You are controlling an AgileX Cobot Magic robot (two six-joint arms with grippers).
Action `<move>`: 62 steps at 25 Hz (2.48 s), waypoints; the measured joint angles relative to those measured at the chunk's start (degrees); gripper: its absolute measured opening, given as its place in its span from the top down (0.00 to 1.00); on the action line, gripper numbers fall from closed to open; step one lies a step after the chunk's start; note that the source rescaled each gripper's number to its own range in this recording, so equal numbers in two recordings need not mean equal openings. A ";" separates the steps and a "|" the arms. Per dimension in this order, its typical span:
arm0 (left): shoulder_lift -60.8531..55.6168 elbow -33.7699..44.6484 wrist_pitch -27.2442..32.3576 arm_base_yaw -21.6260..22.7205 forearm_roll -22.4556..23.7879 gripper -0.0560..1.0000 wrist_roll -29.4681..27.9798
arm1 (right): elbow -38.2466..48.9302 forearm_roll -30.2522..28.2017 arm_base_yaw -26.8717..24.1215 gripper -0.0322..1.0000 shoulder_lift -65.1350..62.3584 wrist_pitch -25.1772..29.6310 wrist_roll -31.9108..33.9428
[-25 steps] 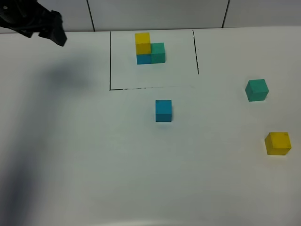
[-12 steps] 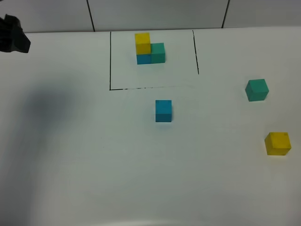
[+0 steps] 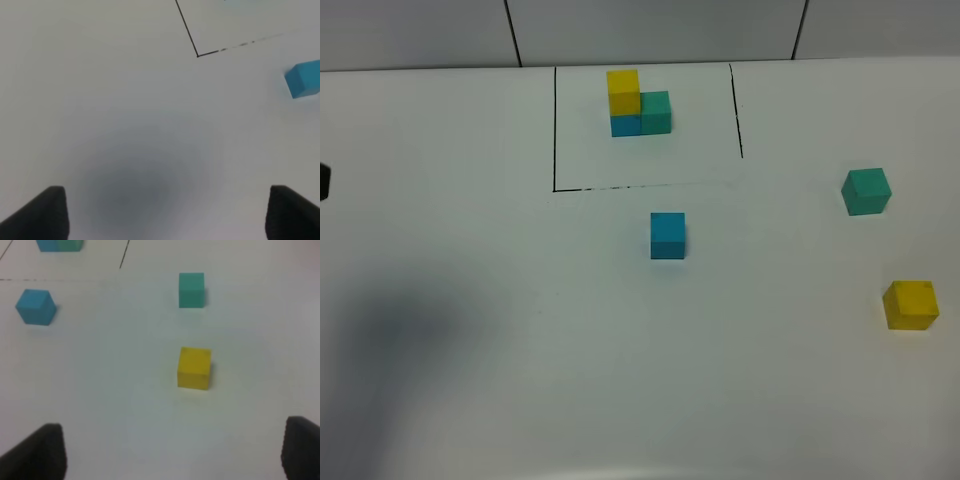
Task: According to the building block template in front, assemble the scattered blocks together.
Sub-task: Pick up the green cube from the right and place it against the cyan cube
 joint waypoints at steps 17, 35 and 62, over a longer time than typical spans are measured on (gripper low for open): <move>-30.24 16.98 1.61 0.00 -0.11 0.31 -2.80 | 0.00 0.00 0.00 0.25 0.00 0.00 0.00; -51.58 31.27 5.03 0.00 -1.37 0.31 -3.07 | 0.00 0.00 0.00 0.25 0.00 0.00 0.00; -55.12 31.40 5.28 1.44 -1.59 0.31 -4.49 | 0.00 0.00 0.00 0.25 0.00 0.00 0.00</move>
